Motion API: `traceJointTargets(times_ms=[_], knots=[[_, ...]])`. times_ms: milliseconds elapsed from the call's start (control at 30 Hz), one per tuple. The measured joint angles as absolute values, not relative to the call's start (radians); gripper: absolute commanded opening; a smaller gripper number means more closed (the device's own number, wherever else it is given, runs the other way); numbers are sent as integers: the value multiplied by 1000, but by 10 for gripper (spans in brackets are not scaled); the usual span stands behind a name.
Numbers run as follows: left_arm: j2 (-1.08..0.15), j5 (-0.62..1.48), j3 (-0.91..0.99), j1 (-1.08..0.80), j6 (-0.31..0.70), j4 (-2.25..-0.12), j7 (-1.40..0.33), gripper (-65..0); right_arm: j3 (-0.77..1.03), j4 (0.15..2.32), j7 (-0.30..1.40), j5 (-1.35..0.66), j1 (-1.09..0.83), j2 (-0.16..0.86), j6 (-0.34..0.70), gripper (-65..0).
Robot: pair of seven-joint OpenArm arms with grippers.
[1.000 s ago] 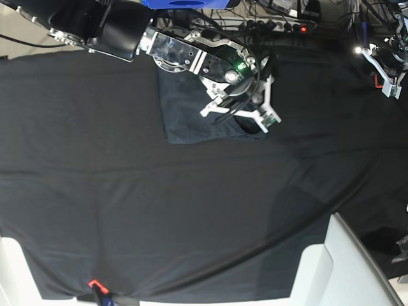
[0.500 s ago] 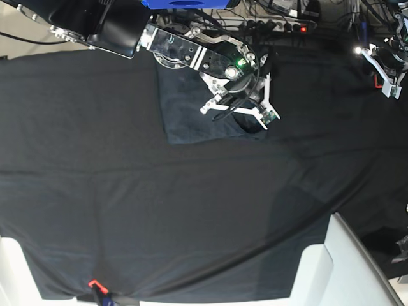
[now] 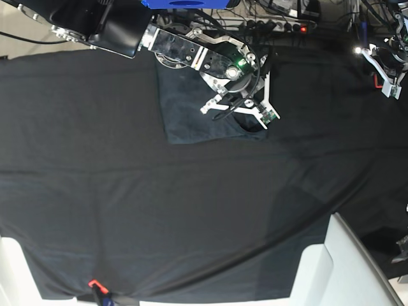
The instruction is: Fold the T-shirt properly
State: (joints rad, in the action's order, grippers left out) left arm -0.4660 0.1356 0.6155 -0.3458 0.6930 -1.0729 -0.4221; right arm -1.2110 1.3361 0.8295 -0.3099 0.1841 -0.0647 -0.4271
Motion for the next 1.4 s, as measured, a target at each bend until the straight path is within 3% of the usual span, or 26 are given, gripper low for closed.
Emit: traceJointTargets(times_ms=[300,567,800,1400], knots=[[-466,135,616,-343,693,-1073,-422,-650,-1211,1340,834,-310,184,-93,-331,-650],[-466,135,616,-343,693,-1073,-422,-650,-1211,1340,852,-310,185,-106,-329,-650],[-480,136,550,-340,688,-1076,-407,-650,-1209,1333,839,-497,270,-108,-337,-650],[-482,139,542,-339,683,-1076,-407,-650,-1119,1243,735,-506,284,-113,-337,-648]])
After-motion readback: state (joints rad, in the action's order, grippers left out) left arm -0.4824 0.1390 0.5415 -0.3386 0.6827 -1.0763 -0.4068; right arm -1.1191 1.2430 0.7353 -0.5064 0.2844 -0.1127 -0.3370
